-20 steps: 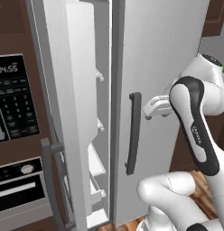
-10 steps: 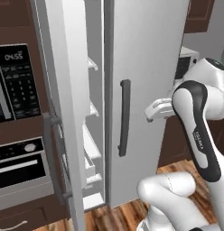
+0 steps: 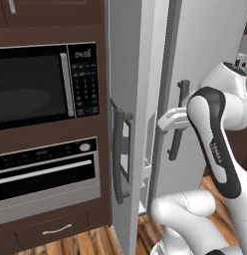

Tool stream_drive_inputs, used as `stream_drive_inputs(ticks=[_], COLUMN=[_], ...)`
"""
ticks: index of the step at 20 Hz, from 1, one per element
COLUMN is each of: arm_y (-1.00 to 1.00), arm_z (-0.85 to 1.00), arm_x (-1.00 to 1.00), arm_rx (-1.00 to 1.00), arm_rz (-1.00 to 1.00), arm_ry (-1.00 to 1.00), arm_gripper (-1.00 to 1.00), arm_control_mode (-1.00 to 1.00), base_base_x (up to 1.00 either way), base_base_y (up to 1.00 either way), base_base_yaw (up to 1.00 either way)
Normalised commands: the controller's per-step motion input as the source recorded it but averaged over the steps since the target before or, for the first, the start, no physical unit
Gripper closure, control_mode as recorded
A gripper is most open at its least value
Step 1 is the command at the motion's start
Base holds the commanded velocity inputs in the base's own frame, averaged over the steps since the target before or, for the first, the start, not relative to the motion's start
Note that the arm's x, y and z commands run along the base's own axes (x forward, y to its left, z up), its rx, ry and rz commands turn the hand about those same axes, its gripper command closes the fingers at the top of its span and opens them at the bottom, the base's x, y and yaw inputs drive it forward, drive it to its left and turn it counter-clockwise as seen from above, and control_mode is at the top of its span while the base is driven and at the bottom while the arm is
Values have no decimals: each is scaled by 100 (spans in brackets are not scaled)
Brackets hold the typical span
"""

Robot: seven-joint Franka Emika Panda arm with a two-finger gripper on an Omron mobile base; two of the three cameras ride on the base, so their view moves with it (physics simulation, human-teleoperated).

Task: The ice cube tray has been filled with water. Take the tray and place it in the freezer to make ice. Close the freezer door after placing the tray.

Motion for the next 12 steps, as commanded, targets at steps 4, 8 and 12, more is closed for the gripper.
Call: stream_drive_inputs(ticks=[4, 8, 12], arm_y=[16, 67, 100], arm_z=[0, 0, 0], arm_x=[0, 4, 16], arm_rx=[-2, -12, -15], arm_rz=[3, -1, -2], arm_ry=[-2, -13, -13], arm_gripper=[-100, -100, -100], arm_control_mode=[-100, -100, -100], base_base_x=[0, 0, 0], base_base_y=[4, 0, 0], base_base_yaw=[3, 0, 0])
